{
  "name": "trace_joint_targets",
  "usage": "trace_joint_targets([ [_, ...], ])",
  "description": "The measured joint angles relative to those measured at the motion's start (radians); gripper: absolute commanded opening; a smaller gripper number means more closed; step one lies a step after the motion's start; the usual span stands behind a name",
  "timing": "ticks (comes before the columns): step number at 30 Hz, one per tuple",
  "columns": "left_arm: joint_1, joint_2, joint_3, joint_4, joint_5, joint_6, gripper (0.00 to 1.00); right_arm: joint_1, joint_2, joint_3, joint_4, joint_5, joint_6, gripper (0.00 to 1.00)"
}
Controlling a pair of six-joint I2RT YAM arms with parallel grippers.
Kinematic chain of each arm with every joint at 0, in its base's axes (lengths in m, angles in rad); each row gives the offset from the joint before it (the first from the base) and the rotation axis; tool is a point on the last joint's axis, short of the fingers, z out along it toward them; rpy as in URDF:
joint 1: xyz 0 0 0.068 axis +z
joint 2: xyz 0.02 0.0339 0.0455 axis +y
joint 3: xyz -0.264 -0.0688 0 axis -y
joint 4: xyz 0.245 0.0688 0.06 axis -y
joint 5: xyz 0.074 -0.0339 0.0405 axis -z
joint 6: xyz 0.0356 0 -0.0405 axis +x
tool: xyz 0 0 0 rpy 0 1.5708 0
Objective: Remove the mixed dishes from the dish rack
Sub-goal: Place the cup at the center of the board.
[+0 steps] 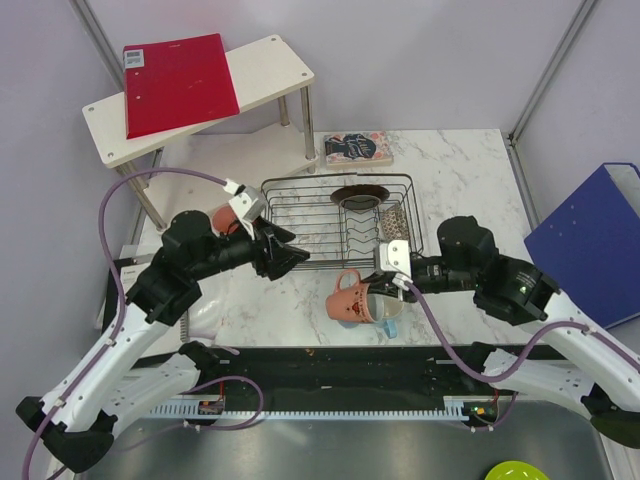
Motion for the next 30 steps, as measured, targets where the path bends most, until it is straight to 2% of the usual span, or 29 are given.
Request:
trace_joint_targets([
  [7, -0.018, 0.024, 0.0, 0.018, 0.286, 0.036, 0.75, 0.029, -0.021, 0.055, -0.071, -0.179, -0.003, 0.0],
  [15, -0.022, 0.043, 0.011, 0.086, 0.593, 0.036, 0.78, 0.051, -0.026, 0.055, -0.112, -0.217, -0.01, 0.0],
  [23, -0.023, 0.075, 0.023, 0.192, 0.77, 0.02, 0.74, 0.079, 0.016, 0.055, -0.12, -0.217, -0.029, 0.0],
  [30, -0.024, 0.177, 0.026, 0.232, 0.833, 0.003, 0.71, 0.112, 0.082, 0.055, -0.119, -0.214, -0.043, 0.0],
])
